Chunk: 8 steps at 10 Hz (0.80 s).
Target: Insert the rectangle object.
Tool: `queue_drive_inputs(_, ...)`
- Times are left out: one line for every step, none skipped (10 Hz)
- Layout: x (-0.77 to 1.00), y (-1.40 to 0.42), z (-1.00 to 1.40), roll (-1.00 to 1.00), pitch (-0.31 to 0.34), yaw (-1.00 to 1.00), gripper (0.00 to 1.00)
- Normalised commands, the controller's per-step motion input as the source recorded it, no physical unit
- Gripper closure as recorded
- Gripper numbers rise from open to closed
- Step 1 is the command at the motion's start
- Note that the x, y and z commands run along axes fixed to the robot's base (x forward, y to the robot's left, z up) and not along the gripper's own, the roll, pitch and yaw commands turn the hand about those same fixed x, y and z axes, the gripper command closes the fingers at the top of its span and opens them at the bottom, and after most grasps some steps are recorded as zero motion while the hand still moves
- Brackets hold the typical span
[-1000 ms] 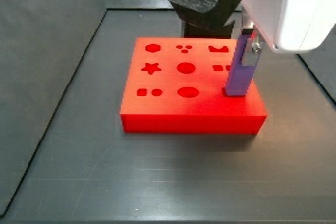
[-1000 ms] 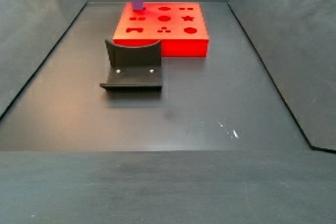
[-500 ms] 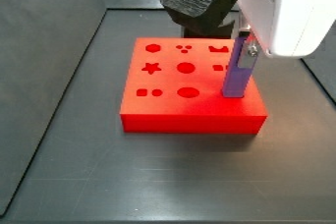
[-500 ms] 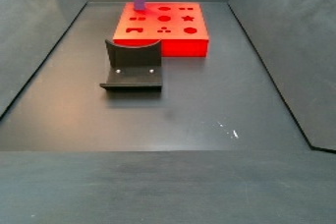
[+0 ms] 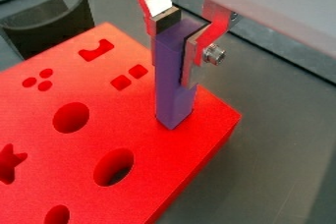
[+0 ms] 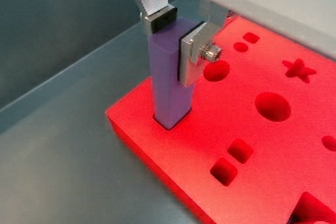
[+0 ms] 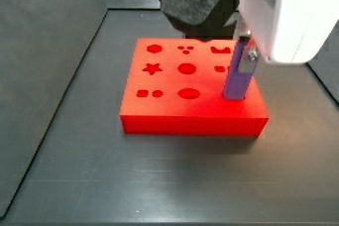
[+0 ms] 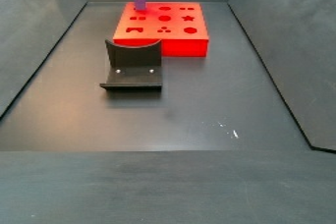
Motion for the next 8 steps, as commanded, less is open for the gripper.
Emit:
queue_drive_inputs(0.07,0.03,-0.43,-0.01,0.000,-0.01,1.00)
queue_drive_inputs(0.08,0.00,-0.49,0.00,0.000,-0.01,1.00)
queue_drive_inputs(0.15,0.04,-0.42,-0.06,0.000,0.00,1.00)
queue_drive_inputs(0.17,0.07,-0.42,-0.06,0.000,0.00,1.00)
queue_drive_inputs(0.15,0.08,-0.38,-0.03,0.000,0.00,1.00)
queue_drive_inputs(0.08,0.00,-0.27,0.00,0.009,0.00,1.00)
queue_drive_inputs(0.04,0.00,-0.16,0.07,0.033,0.00,1.00)
queue_drive_inputs(0.00,0.00,0.00,0.00,0.000,0.00,1.00)
